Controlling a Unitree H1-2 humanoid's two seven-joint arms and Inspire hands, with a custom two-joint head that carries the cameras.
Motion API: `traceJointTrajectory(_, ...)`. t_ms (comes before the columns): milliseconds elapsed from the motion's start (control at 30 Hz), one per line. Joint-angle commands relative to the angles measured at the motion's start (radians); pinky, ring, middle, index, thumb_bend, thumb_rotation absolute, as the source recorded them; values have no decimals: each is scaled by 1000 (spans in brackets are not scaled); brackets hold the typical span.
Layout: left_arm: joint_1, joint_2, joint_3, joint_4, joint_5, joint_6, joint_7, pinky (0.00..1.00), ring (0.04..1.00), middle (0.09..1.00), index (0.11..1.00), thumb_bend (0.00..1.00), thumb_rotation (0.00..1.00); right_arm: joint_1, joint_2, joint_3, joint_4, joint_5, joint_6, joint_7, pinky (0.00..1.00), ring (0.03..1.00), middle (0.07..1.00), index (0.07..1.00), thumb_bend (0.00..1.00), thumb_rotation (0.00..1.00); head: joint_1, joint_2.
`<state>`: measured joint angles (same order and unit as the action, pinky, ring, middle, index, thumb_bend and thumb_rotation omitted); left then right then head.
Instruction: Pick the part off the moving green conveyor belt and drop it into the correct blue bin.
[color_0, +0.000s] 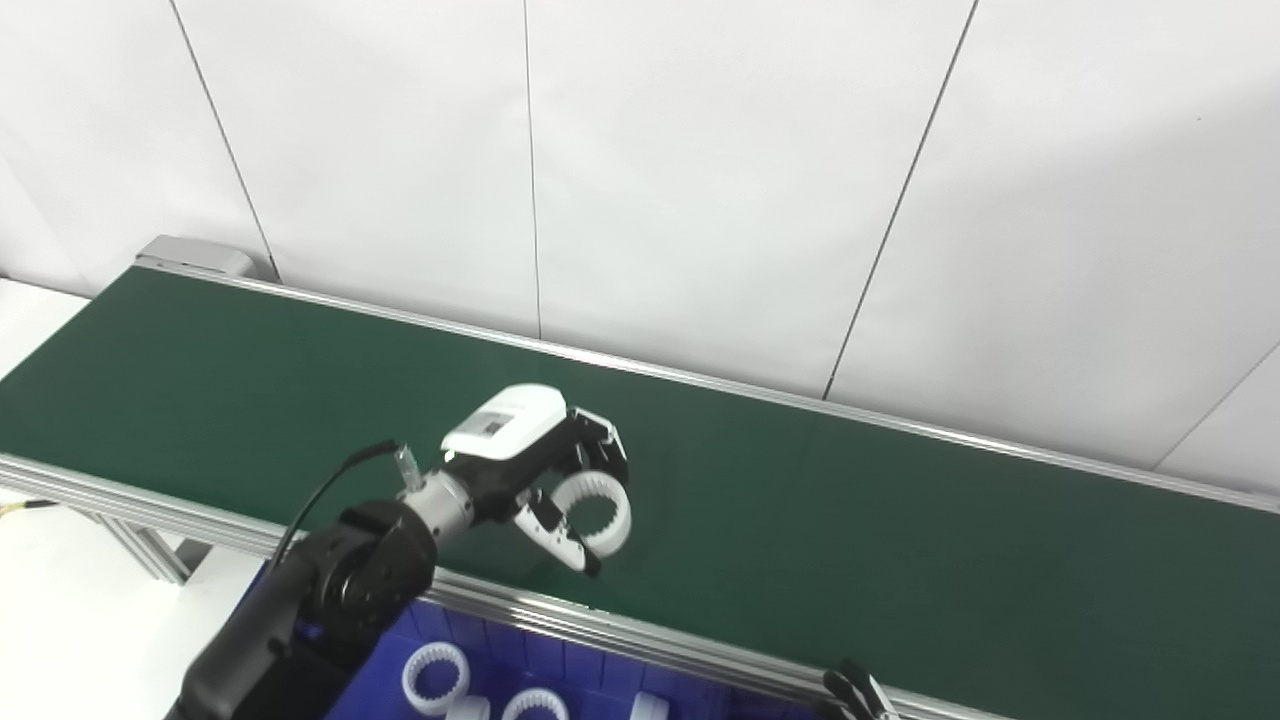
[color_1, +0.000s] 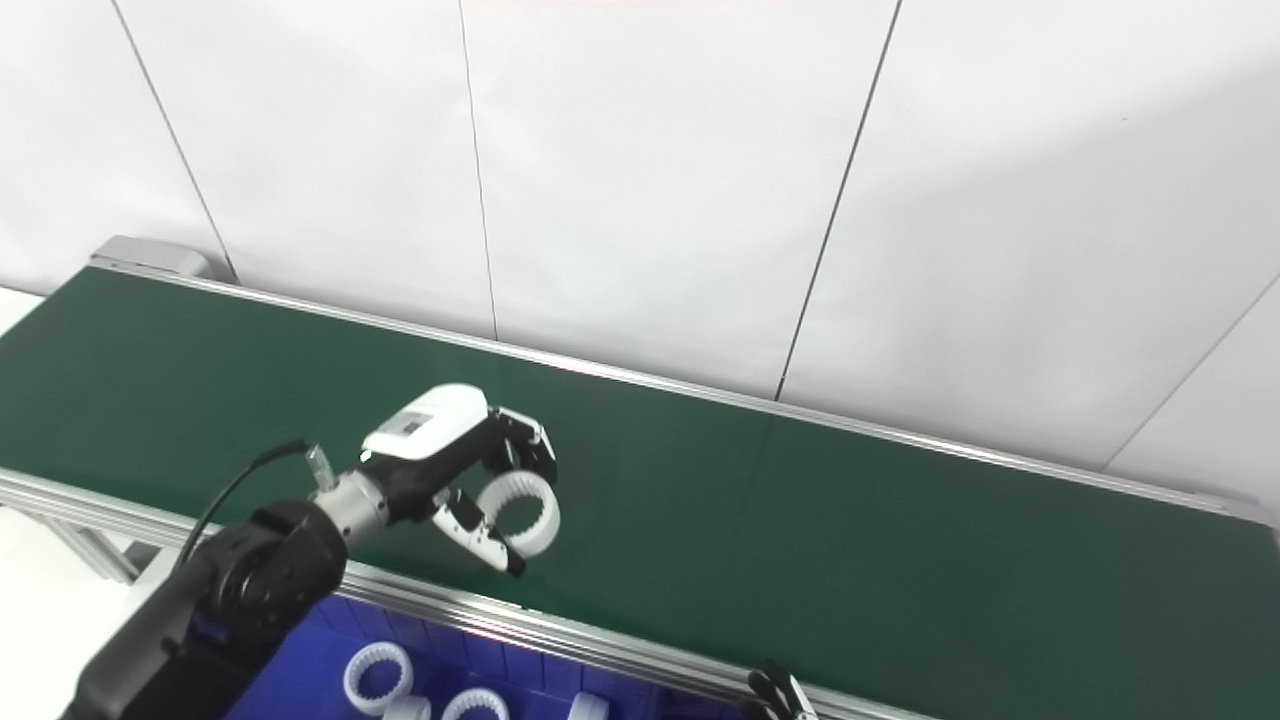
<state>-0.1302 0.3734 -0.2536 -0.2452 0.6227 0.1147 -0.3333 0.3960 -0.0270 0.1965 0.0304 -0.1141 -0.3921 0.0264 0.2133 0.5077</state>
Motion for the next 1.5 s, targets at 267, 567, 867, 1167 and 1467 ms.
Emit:
traceJointTrajectory(267, 134, -72, 51, -162, -43, 88, 19, 321, 389, 500, 521, 498, 0, 7, -10, -6, -42, 11, -34, 7, 723, 818, 873, 908, 483, 586, -10, 17)
traceJointTrajectory(567, 286, -88, 79, -187, -39, 52, 55, 432, 438, 501, 498, 501, 0, 26, -35, -21, -70, 29, -28, 12, 718, 808, 864, 904, 534, 598, -22, 55)
traceJointTrajectory(867, 390, -105, 105, -198, -32, 96, 72, 402, 430, 502, 502, 501, 0, 43, -60, -39, -137, 49, 5, 17, 716, 805, 860, 897, 601, 650, -24, 197)
traceJointTrajectory(1167, 409, -108, 115, -160, 5, 107, 102, 360, 406, 495, 516, 499, 0, 39, -88, -65, -196, 101, 61, 43, 735, 815, 863, 903, 624, 656, 41, 281)
traceJointTrajectory(1467, 422, -106, 113, -142, 19, 120, 112, 358, 395, 489, 525, 498, 0, 27, -103, -78, -194, 109, 62, 64, 727, 814, 856, 898, 617, 651, 53, 290)
